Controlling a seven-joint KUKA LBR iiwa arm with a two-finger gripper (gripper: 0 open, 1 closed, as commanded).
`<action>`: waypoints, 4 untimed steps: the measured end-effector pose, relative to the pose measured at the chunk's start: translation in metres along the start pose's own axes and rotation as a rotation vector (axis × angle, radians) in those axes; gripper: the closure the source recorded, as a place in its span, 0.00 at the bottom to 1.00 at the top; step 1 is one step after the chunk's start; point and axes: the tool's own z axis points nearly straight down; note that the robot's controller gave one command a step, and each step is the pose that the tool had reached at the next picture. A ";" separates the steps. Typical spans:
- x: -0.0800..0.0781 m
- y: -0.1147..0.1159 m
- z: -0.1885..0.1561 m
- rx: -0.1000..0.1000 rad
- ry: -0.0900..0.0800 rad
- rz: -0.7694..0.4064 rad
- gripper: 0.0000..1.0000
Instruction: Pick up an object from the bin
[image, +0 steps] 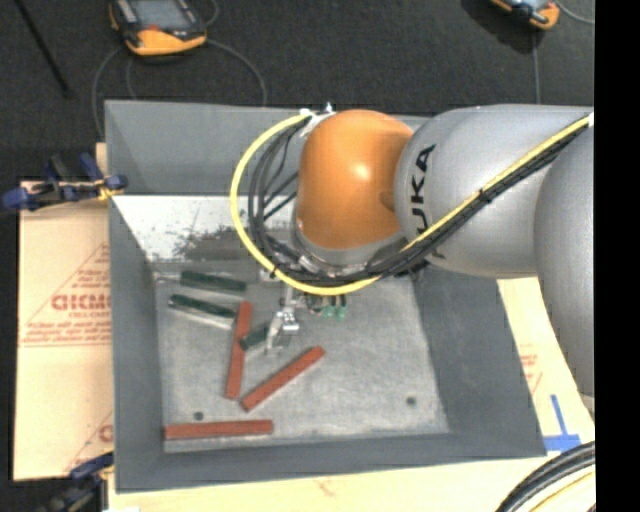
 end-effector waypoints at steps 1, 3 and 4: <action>0.000 0.000 0.000 0.000 0.000 0.002 0.00; -0.037 -0.026 0.109 0.002 -0.003 -0.025 0.00; -0.058 -0.029 0.115 -0.003 0.000 -0.009 1.00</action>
Offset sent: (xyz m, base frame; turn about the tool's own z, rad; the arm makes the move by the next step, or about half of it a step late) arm 0.0310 -0.0573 -0.1260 0.0760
